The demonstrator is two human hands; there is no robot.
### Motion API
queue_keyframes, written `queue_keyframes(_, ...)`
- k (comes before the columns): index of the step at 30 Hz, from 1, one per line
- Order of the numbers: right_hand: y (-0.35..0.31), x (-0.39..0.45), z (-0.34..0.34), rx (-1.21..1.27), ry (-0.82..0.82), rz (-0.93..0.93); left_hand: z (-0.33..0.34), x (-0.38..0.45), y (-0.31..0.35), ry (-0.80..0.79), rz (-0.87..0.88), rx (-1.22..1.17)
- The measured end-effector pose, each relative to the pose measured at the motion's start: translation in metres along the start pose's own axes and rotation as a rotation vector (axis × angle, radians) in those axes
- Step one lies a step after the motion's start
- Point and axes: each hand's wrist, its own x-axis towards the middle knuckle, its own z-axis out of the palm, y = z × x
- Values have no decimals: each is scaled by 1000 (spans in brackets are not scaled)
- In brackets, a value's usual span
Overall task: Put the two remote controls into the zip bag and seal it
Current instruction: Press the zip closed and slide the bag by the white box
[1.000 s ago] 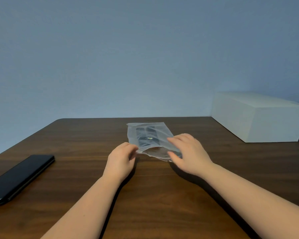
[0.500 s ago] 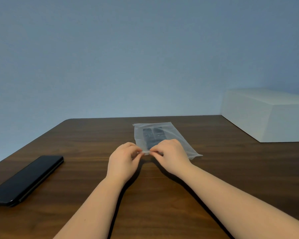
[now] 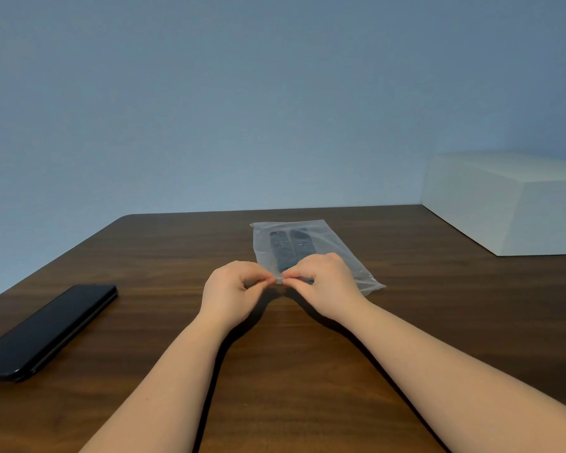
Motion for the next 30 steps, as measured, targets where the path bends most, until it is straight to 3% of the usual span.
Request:
queue_keyframes(14, -1, 2, 5, -11, -6, 8, 0, 2, -3, -50, -121, -91)
queue_keyframes(30, -1, 1, 7, -91, 61, -29, -2, 3, -4, 17, -186, -148)
